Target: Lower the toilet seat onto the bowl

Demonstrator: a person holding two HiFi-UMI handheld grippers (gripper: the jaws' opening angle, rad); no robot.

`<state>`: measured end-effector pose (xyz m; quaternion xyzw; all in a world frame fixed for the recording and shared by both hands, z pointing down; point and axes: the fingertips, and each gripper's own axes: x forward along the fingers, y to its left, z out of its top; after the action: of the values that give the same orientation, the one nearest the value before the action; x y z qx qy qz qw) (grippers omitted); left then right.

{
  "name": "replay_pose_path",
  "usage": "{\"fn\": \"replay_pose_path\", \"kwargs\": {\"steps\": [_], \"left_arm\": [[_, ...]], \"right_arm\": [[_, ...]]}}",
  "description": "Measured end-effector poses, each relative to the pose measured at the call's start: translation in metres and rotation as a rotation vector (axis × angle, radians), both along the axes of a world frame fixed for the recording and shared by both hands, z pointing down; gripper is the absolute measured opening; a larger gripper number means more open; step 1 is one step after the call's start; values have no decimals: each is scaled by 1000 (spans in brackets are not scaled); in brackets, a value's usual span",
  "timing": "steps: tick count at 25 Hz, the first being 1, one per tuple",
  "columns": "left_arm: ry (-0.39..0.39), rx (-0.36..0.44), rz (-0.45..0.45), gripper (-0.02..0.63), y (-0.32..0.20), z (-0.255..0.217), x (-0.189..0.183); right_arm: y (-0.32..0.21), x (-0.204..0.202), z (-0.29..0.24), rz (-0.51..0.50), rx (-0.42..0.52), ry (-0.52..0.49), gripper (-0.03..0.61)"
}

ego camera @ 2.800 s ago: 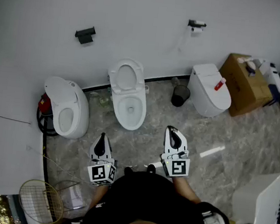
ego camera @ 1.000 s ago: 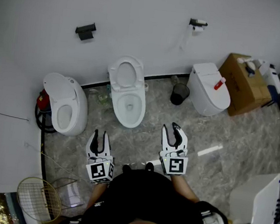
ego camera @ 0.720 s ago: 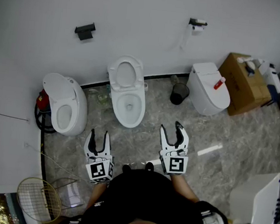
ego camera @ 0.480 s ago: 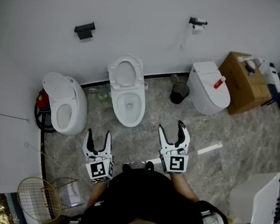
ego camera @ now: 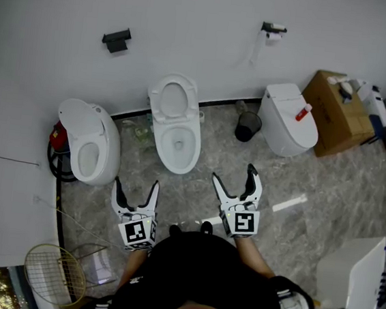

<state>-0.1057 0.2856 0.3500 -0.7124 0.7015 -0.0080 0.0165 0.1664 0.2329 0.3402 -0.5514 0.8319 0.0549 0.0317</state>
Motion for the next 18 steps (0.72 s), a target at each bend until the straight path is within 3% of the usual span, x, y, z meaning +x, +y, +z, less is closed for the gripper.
{"fn": "replay_pose_path", "kwargs": {"steps": [5, 18], "left_arm": [[9, 0, 2, 516, 0, 3, -8], [18, -1, 33, 520, 7, -1, -39]], "right_arm": [[2, -7, 0, -1, 2, 14, 440], [17, -27, -10, 26, -6, -13, 440]]}}
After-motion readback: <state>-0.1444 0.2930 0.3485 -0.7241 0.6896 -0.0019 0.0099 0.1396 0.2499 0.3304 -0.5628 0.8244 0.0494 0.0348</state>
